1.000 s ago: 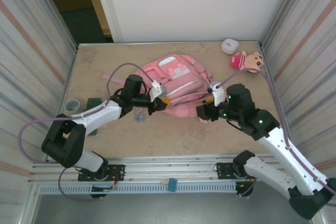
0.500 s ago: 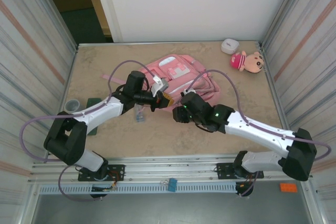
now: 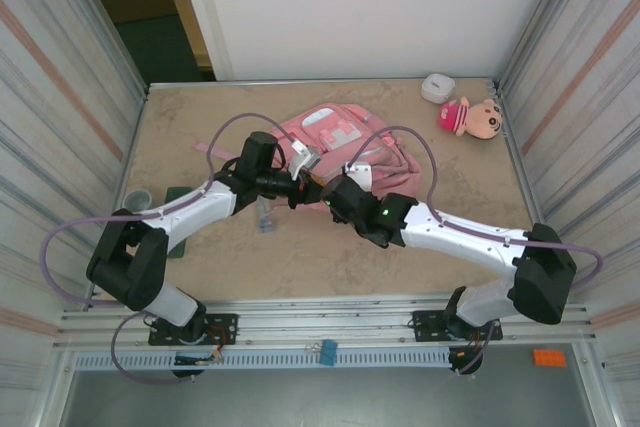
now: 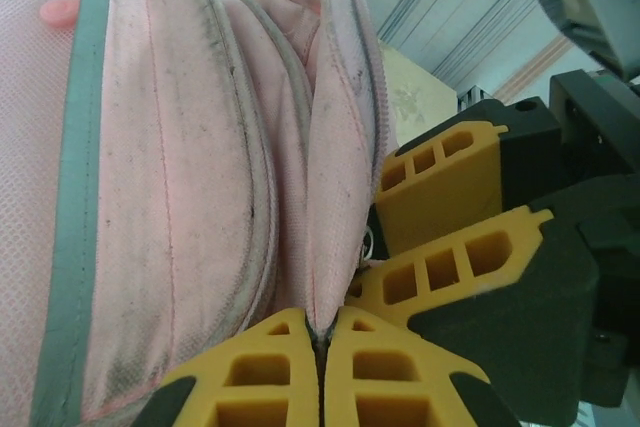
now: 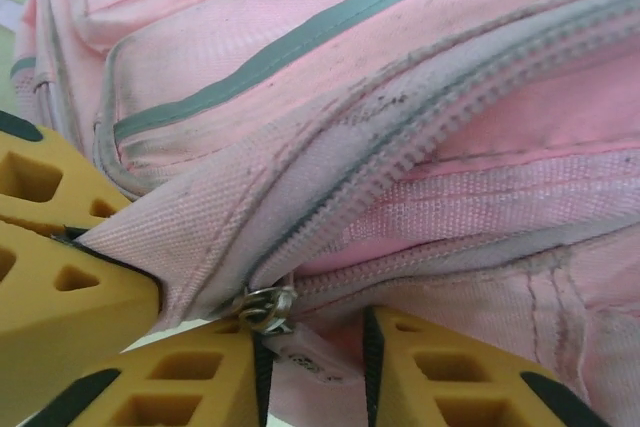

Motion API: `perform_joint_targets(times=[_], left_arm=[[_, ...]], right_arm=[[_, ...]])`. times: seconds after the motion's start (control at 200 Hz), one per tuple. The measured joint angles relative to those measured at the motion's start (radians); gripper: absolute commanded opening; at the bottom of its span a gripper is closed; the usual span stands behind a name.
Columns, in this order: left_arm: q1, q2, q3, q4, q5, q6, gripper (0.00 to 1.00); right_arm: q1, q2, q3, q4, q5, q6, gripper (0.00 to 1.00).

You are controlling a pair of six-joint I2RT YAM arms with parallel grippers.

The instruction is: Pack books, pencil case, and school supplies into a backpack

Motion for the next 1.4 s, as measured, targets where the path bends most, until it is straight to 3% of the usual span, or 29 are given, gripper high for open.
perform_joint_targets(times=[0.2,0.466,0.832,1.153,1.218,1.338,1.398], left_arm=[[-0.006,0.001,0.012,-0.002,-0.005,0.005,0.00],[-0.011,0.001,0.029,-0.063,-0.046,0.064,0.00],[-0.018,0.000,0.041,-0.086,-0.066,0.109,0.00],[-0.018,-0.010,0.041,-0.130,-0.105,0.162,0.00],[-0.024,-0.024,0.041,-0.158,-0.142,0.204,0.12],[-0.033,-0.056,0.032,-0.193,-0.201,0.303,0.53],[-0.032,-0.076,0.019,-0.205,-0.215,0.342,0.62]], right_arm=[[0.011,-0.011,0.006,-0.003,0.016,0.015,0.00],[0.005,-0.051,0.007,-0.059,0.006,-0.001,0.00],[-0.154,-0.142,-0.031,-0.019,-0.315,-0.147,0.00],[-0.193,-0.139,-0.027,-0.035,-0.409,-0.235,0.00],[-0.220,-0.140,-0.028,-0.032,-0.481,-0.276,0.00],[-0.258,-0.142,-0.031,-0.059,-0.587,-0.330,0.00],[-0.272,-0.142,-0.040,-0.090,-0.613,-0.346,0.00]])
